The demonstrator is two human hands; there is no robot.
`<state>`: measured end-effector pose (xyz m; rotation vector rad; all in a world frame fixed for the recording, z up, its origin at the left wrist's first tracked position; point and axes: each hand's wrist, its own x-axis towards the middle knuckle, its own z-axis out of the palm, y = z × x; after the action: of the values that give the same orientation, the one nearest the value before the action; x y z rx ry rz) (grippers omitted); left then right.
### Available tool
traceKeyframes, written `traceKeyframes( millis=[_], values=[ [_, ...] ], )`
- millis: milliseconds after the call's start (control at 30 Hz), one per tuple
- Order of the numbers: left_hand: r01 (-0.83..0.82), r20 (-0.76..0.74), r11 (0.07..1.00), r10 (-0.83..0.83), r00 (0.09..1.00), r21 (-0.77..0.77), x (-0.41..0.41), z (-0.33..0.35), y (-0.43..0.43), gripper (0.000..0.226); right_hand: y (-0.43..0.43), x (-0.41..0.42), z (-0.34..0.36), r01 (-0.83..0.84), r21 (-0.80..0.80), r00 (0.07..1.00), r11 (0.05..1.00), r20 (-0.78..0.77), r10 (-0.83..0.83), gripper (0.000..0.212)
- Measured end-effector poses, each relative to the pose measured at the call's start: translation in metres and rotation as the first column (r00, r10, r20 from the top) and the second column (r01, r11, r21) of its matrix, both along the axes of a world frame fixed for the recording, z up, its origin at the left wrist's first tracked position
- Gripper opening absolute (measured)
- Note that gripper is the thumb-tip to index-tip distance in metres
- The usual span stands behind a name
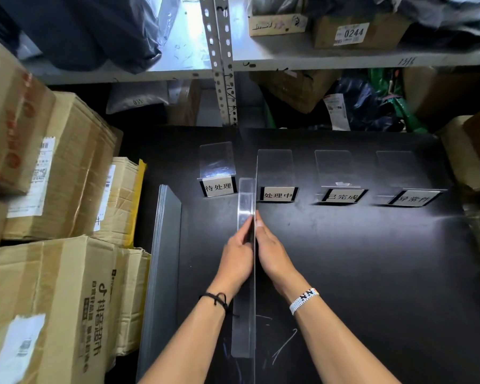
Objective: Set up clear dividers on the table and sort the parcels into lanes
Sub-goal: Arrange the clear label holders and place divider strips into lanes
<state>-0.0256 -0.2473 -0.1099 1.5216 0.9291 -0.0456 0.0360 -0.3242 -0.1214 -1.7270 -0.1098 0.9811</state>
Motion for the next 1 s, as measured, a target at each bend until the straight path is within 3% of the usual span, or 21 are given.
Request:
traceKeyframes(
  millis=[200, 400, 600, 767, 1001],
  values=[
    [-0.018, -0.040, 0.999, 0.016, 0.999, -0.041, -0.082, 0.003, -0.042, 0.082, 0.000, 0.000, 0.007, -0.006, -0.011, 1.000, 1.000, -0.012, 0.005, 0.050],
    [-0.039, -0.078, 0.993, 0.030, 0.996, -0.109, -0.119, -0.001, -0.068, 0.078, -0.001, -0.002, 0.011, -0.011, 0.017, 1.000, 1.000, -0.016, 0.011, 0.055],
    [-0.024, -0.060, 0.993, 0.018, 0.998, -0.111, -0.120, 0.000, -0.073, 0.071, 0.001, -0.005, 0.010, 0.009, 0.019, 1.000, 1.000, -0.017, -0.009, 0.054],
    [-0.084, 0.029, 0.995, 0.086, 0.996, -0.062, -0.094, -0.008, -0.046, 0.046, -0.007, -0.016, 0.009, 0.128, 0.094, 0.991, 0.987, -0.052, -0.123, 0.054],
    [-0.014, 0.084, 0.993, 0.024, 0.996, -0.120, -0.050, -0.017, -0.035, 0.049, -0.015, -0.043, -0.007, 0.262, 0.183, 0.963, 0.948, -0.115, -0.244, 0.043]
  ],
)
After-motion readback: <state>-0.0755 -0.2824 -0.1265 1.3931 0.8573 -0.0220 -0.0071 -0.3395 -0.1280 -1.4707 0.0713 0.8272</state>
